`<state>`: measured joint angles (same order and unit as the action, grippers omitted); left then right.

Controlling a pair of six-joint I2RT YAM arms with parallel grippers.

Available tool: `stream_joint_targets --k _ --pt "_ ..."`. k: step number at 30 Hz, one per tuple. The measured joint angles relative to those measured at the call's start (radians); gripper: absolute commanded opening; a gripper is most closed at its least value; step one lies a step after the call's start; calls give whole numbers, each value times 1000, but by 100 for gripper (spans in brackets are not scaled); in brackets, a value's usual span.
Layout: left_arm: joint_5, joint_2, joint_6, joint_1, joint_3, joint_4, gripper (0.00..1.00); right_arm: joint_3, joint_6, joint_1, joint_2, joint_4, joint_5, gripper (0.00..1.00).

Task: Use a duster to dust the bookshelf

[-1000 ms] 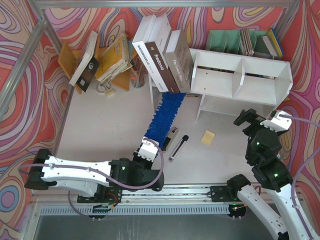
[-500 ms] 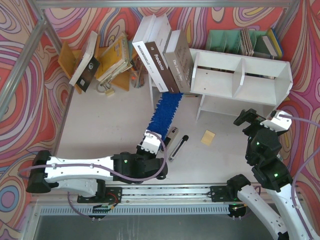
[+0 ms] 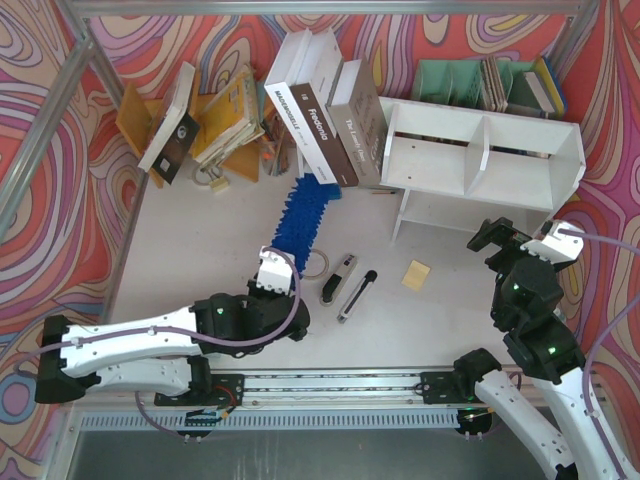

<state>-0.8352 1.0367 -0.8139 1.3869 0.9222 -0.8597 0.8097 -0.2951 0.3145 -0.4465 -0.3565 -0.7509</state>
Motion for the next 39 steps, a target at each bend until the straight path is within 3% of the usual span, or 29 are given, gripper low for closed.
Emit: stream_joint_targets --k 21,28,39 --pt "223 95 -9 -124 -178 200 0 0 0 0 0 0 0 99" --pt "226 87 8 -134 -154 181 0 0 0 0 0 0 0 99" --pt "169 -73 80 -138 -34 106 0 0 0 0 1 0 0 99"
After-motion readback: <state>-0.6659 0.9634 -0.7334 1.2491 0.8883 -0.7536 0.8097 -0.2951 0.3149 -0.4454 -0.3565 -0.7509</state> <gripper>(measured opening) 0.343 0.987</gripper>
